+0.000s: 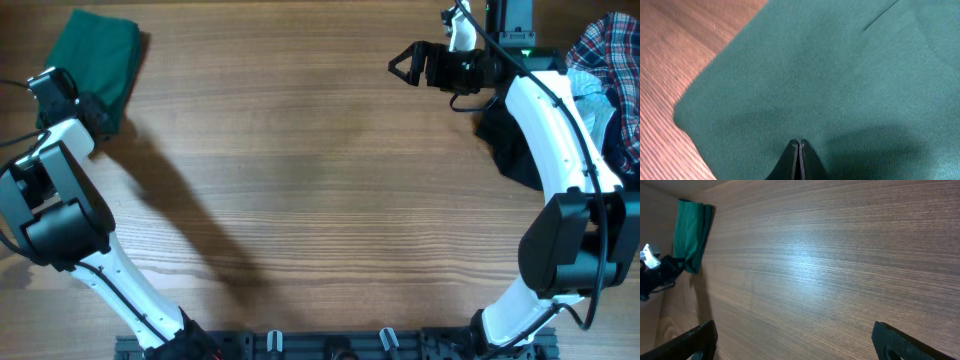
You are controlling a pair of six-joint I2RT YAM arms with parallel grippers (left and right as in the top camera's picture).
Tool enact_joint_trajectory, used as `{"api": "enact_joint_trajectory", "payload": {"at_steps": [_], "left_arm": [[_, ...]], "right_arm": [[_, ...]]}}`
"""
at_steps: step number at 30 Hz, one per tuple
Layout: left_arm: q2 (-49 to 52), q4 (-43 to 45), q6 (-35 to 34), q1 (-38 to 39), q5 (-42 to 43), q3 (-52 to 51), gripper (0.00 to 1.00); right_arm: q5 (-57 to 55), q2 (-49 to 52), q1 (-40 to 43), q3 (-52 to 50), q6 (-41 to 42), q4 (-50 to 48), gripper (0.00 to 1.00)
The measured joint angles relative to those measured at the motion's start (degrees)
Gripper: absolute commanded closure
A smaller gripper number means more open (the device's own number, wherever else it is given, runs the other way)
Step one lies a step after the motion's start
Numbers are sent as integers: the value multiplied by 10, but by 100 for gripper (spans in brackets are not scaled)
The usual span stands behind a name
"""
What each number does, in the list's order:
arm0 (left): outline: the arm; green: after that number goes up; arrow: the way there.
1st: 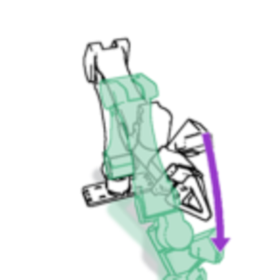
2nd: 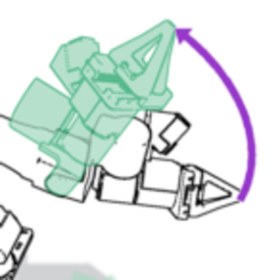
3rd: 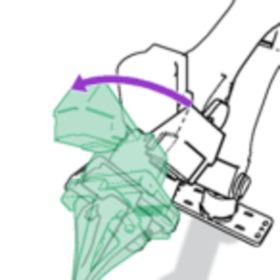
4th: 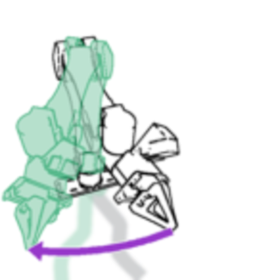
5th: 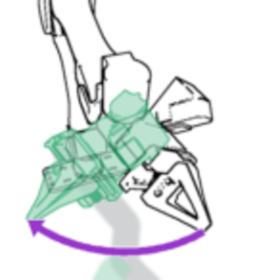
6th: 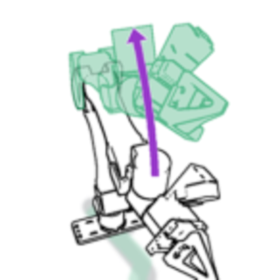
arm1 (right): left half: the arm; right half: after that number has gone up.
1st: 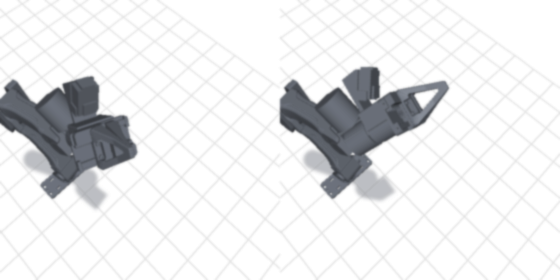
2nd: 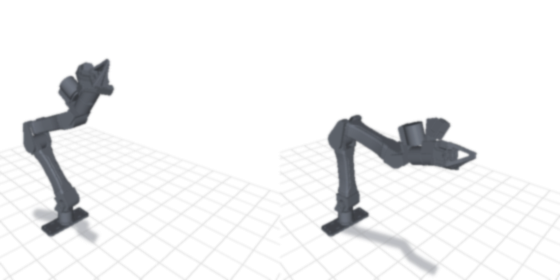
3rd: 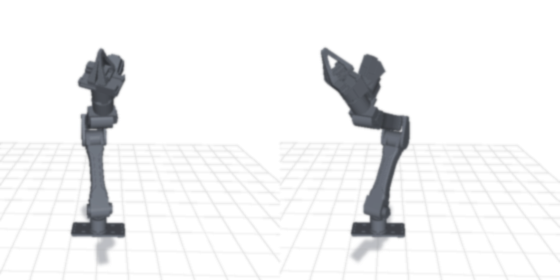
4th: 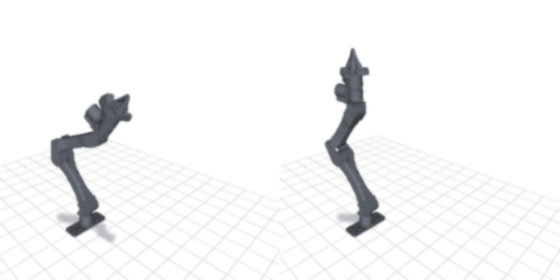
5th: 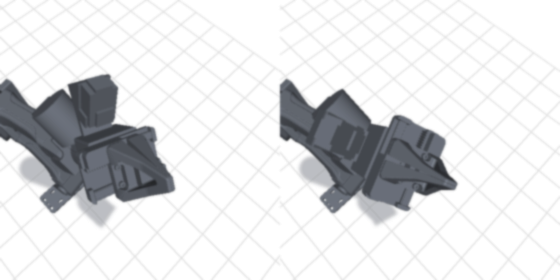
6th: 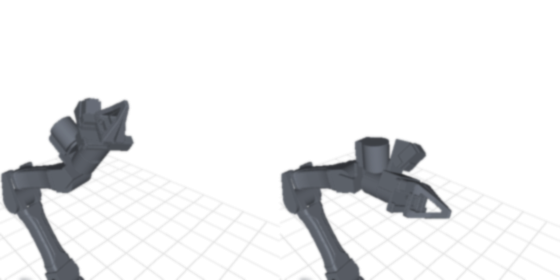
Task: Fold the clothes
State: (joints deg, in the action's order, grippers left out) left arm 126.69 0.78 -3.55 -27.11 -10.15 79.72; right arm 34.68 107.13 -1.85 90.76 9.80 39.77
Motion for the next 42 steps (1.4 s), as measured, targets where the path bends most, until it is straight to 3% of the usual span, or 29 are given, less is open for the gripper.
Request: {"api": "enact_joint_trajectory", "payload": {"at_steps": [21, 38, 40, 42], "left_arm": [[-13, -156, -144, 1, -18, 33, 96], [-31, -223, -162, 31, -22, 31, 96], [-36, -223, -162, 34, -18, 26, 92], [-42, -223, -162, 36, -12, 20, 73]], "right_arm": [[0, 0, 0, 0, 0, 2, 1], [0, 0, 0, 0, 0, 0, 0], [0, 0, 0, 0, 0, 0, 0], [0, 0, 0, 0, 0, 0, 1]]}}
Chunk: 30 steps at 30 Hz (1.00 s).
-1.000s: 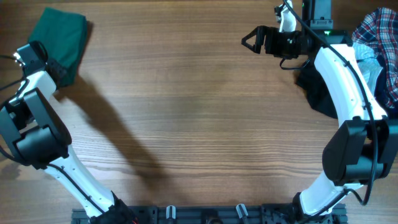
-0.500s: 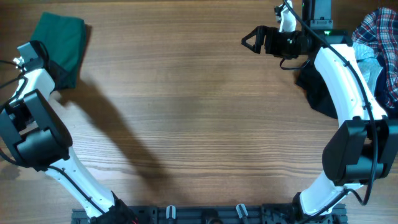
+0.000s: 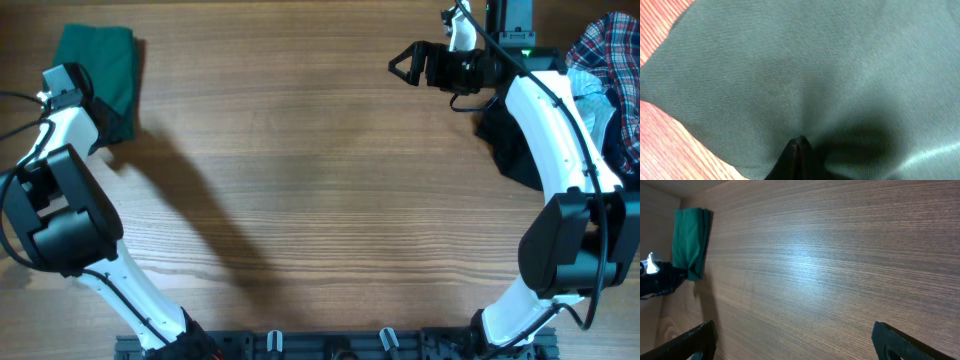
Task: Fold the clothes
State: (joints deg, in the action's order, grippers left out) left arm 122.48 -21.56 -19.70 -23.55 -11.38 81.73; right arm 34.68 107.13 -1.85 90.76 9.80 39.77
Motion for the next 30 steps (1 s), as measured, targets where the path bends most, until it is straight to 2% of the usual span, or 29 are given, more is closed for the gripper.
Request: {"api": "enact_joint_trajectory", "payload": {"at_steps": [1, 2, 5, 17, 20, 22, 24, 30], "left_arm": [[-3, -1, 0, 1, 3, -2, 67], [-8, -3, 1, 2, 8, -6, 57], [-24, -10, -5, 7, 23, -15, 42], [-135, -15, -8, 10, 40, -18, 23], [-158, -22, -8, 10, 40, -18, 23], [-174, -25, -7, 10, 40, -18, 26], [-183, -20, -8, 10, 40, -18, 36], [-185, 11, -3, -2, 40, -18, 92]], "right_arm": [[0, 0, 0, 0, 0, 0, 1], [0, 0, 0, 0, 0, 0, 1], [0, 0, 0, 0, 0, 0, 0], [13, 0, 0, 0, 0, -5, 0], [14, 0, 0, 0, 0, -17, 0], [14, 0, 0, 0, 0, -22, 0], [13, 0, 0, 0, 0, -26, 1], [13, 0, 0, 0, -5, -26, 1]]}}
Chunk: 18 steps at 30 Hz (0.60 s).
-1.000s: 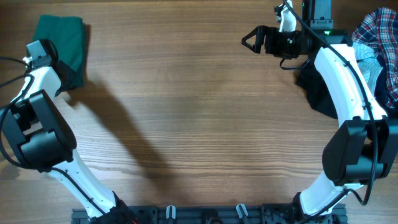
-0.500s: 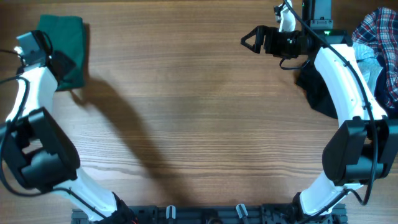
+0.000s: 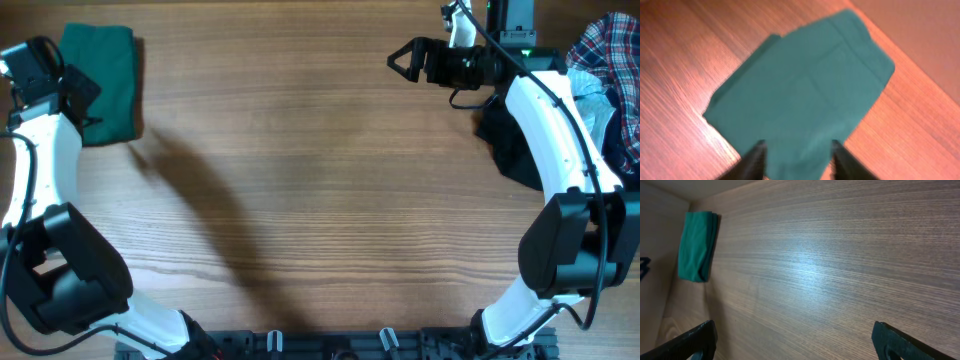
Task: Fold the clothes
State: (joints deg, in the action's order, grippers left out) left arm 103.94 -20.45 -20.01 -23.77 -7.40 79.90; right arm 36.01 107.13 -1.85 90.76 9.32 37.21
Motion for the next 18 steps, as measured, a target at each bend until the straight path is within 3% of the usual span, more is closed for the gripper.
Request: {"api": "enact_joint_trajectory", "payload": {"at_steps": [1, 10, 18], "left_arm": [[0, 6, -2, -3, 0, 0, 96], [0, 95, 38, -10, 0, 0, 96], [35, 189, 144, -10, 1, -1, 96]], "right_arm": [[0, 0, 0, 0, -2, 0, 0], [-3, 0, 0, 0, -6, 0, 0], [-15, 0, 0, 0, -6, 2, 1]]}}
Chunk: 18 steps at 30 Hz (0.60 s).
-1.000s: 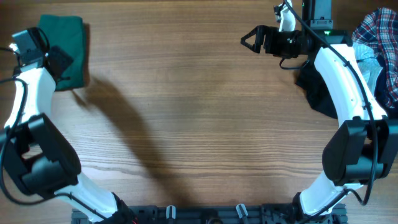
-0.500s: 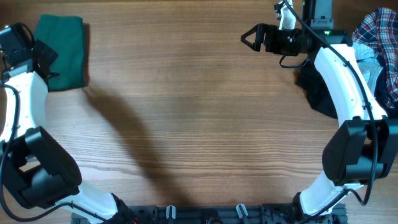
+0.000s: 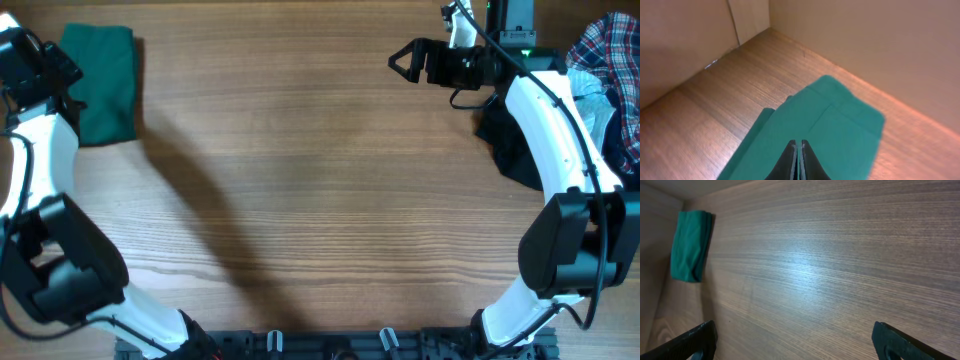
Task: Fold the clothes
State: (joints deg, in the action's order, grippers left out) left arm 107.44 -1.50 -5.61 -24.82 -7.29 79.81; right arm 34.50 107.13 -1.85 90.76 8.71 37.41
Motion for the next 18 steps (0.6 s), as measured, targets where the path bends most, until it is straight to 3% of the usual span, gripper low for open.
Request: {"api": "enact_joint_trajectory", "payload": {"at_steps": [7, 18], "left_arm": [[117, 84, 118, 0, 31, -3, 96], [203, 257, 150, -43, 64, -4, 96]], "right_arm": [[-20, 0, 0, 0, 0, 20, 0], [-46, 0, 0, 0, 0, 42, 1]]}}
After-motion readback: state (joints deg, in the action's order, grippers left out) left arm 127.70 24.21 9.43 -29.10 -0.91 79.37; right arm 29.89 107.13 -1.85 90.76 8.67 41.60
